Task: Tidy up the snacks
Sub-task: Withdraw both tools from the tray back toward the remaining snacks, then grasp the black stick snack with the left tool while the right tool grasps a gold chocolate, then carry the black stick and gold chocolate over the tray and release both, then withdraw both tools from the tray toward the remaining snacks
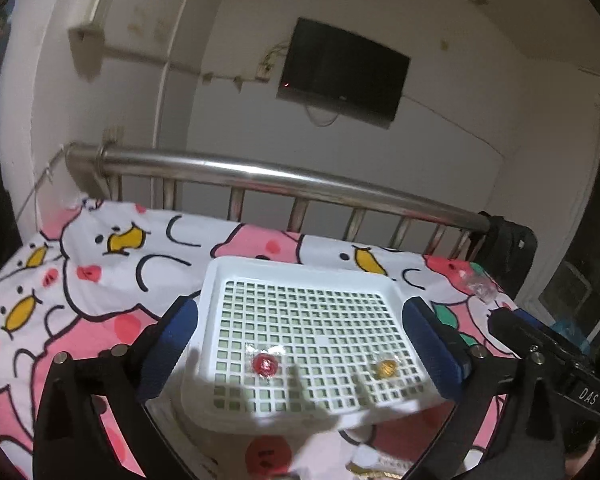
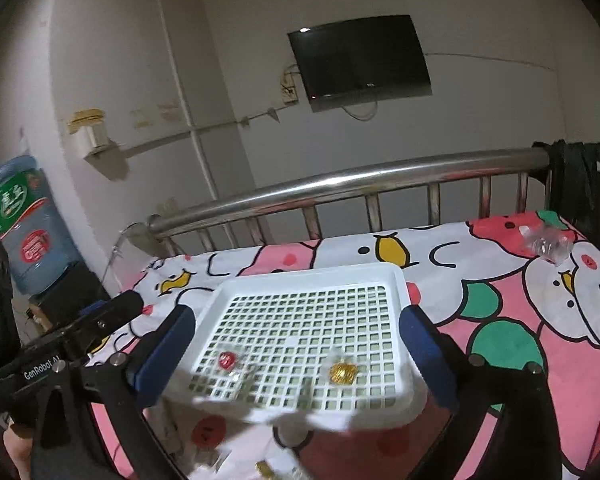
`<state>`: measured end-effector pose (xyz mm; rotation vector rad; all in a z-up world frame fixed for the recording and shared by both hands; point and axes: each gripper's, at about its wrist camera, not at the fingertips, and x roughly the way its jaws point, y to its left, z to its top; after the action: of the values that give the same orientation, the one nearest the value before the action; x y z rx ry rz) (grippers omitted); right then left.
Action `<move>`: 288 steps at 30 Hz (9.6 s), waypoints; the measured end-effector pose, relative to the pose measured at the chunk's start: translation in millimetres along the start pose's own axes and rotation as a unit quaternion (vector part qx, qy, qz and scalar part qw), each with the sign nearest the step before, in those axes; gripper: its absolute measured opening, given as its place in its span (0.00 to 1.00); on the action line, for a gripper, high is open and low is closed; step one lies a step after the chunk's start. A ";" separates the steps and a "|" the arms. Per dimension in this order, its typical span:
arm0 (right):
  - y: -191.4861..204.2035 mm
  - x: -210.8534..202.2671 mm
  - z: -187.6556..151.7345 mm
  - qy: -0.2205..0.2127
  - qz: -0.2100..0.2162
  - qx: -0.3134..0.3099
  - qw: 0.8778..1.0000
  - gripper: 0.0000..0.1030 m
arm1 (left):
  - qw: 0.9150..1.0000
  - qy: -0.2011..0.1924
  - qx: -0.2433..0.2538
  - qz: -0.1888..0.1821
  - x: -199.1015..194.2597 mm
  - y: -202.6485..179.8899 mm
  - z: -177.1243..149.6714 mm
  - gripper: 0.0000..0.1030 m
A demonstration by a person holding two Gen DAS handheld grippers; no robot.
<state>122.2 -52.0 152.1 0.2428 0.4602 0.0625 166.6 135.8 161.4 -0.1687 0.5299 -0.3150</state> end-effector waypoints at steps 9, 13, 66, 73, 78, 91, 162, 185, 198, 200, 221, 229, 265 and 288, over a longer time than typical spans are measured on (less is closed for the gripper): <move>7.5 -38.8 -36.6 0.012 0.003 -0.021 1.000 1.00 | 0.999 -0.010 0.034 -0.001 -48.2 -13.2 -24.0 1.00; 11.1 -56.7 -52.2 0.013 0.006 -0.026 1.000 1.00 | 0.999 -0.004 0.043 0.001 -63.9 -15.4 -39.9 1.00; 5.3 -59.3 -169.9 0.179 0.021 -0.070 0.981 0.87 | 0.978 0.197 0.055 0.025 -62.6 22.4 -172.0 0.98; 3.7 -47.3 -177.0 0.208 0.025 -0.064 0.976 0.75 | 0.975 0.215 0.044 0.029 -50.1 29.4 -173.6 0.82; 4.6 -37.7 -173.6 0.208 0.013 -0.069 0.975 0.71 | 0.972 0.227 0.043 0.039 -39.1 33.3 -174.9 0.70; 21.6 -19.5 -181.3 0.222 0.001 -0.119 0.968 0.32 | 0.972 0.206 0.088 0.069 -38.6 25.4 -179.0 0.23; 48.5 -94.6 -39.7 0.024 0.092 -0.082 0.992 0.29 | 0.992 0.031 0.074 -0.098 -106.7 -54.4 -45.3 0.16; 27.4 -42.7 -10.8 0.027 0.074 -0.049 0.996 0.29 | 0.995 0.044 0.047 -0.082 -43.6 -41.4 -16.1 0.16; 14.7 12.4 -7.3 0.054 0.067 -0.019 0.996 0.29 | 0.996 0.061 0.025 -0.060 1.9 -28.9 -9.4 0.16; 12.9 20.6 -7.4 0.057 0.065 -0.017 0.996 0.29 | 0.996 0.064 0.023 -0.055 9.0 -27.4 -9.0 0.16; -15.0 92.3 -22.6 0.115 0.013 -0.004 0.993 0.29 | 0.994 0.111 0.017 -0.002 74.8 -2.8 -22.1 0.16; -23.9 107.2 -30.0 0.138 -0.002 -0.005 0.990 0.29 | 0.990 0.142 0.011 0.014 97.1 10.2 -35.0 0.16; -36.6 76.0 -8.9 0.069 -0.020 0.042 0.997 0.93 | 0.997 0.071 -0.015 0.019 73.5 16.2 -21.1 0.97; 6.8 -67.4 -19.1 -0.029 0.002 -0.050 0.998 1.00 | 0.998 -0.031 0.052 -0.009 -65.9 -27.6 -19.2 1.00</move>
<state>53.3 -48.9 166.2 0.1461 0.3982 0.0819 95.9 130.7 182.5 -0.0820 0.4493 -0.3527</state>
